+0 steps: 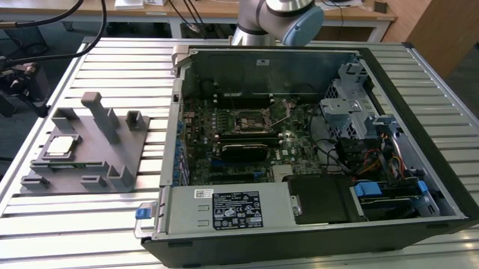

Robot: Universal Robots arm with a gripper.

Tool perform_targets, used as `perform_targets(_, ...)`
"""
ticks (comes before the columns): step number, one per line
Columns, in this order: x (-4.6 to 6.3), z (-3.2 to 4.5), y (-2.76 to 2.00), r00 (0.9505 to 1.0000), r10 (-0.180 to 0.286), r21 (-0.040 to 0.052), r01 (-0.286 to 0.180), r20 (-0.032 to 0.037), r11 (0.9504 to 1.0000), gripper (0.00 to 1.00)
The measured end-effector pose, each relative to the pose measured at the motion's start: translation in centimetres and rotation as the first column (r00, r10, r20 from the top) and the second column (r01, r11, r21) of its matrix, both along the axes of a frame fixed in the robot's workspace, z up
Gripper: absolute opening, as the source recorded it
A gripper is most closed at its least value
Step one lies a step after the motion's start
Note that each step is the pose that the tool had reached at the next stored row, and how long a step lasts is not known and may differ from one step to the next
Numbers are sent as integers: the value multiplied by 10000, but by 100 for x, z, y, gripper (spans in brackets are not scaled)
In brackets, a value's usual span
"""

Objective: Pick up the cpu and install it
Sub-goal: 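Pick up the cpu and move it towards the insertion slot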

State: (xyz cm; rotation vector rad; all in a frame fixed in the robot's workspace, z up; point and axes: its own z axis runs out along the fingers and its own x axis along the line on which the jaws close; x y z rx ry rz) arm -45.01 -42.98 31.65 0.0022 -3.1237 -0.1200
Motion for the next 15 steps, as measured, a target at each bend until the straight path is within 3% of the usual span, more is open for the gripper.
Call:
perform_targets(4, -2, -45, 0, 9999, 101, -86, -101, -9, 9999, 59)
perform_targets(9, -2, -72, 0, 9999, 107, -359, -108, -11, 9993, 59)
perform_targets(15, -2, -91, -2, 9999, 112, -485, -112, -12, 9988, 59)
